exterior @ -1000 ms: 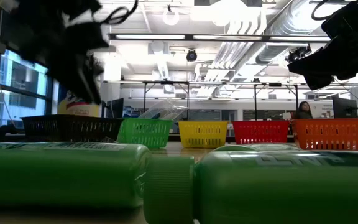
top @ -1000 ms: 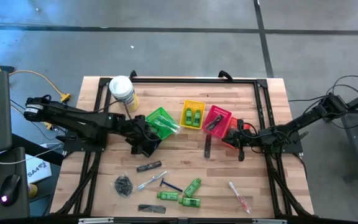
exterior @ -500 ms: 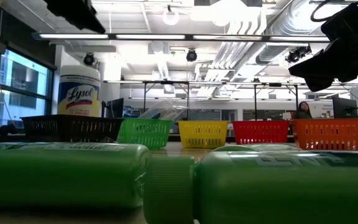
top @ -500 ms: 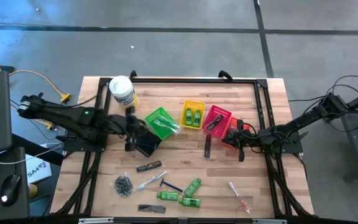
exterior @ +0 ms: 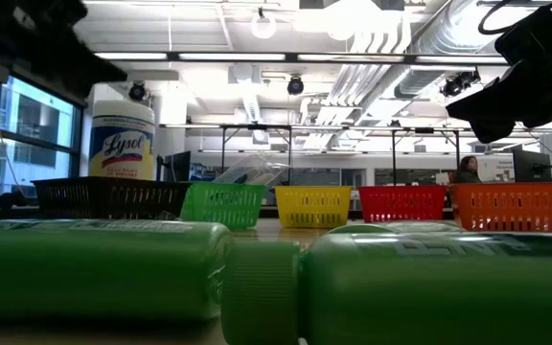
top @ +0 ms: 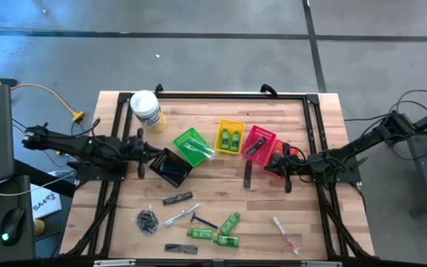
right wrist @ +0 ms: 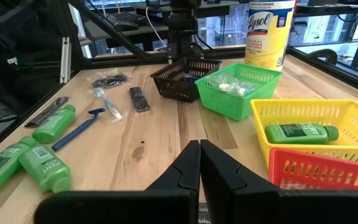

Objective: Pick & Place Travel size toiletries
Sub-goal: Put the black comb into the red bin

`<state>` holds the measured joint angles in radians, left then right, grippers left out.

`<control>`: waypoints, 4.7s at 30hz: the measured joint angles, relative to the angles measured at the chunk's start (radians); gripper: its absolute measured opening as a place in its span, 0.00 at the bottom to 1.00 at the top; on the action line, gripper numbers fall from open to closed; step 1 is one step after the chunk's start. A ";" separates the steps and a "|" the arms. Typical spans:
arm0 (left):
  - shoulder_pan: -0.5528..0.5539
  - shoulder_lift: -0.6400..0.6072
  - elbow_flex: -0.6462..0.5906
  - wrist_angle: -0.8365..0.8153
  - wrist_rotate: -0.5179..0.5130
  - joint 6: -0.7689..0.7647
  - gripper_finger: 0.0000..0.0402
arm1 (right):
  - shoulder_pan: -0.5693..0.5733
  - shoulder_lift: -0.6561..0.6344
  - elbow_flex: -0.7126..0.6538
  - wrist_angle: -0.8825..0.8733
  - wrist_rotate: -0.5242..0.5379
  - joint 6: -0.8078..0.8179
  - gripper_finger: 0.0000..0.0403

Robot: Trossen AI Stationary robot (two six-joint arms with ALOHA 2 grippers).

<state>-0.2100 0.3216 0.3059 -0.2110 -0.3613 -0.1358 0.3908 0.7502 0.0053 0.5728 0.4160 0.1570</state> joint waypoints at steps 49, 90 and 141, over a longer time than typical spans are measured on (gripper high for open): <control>0.000 -0.103 -0.282 0.293 0.037 0.128 0.00 | 0.000 0.000 0.000 -0.001 0.000 0.004 0.01; 0.000 -0.104 -0.283 0.277 0.034 0.105 0.00 | 0.000 0.003 0.002 0.007 0.055 0.112 0.01; 0.000 -0.104 -0.283 0.244 0.038 0.105 0.00 | 0.032 0.490 0.553 -0.458 -0.044 0.194 0.01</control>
<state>-0.2099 0.2180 0.0231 0.0330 -0.3233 -0.0307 0.4226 1.2406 0.5584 0.1152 0.3715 0.3507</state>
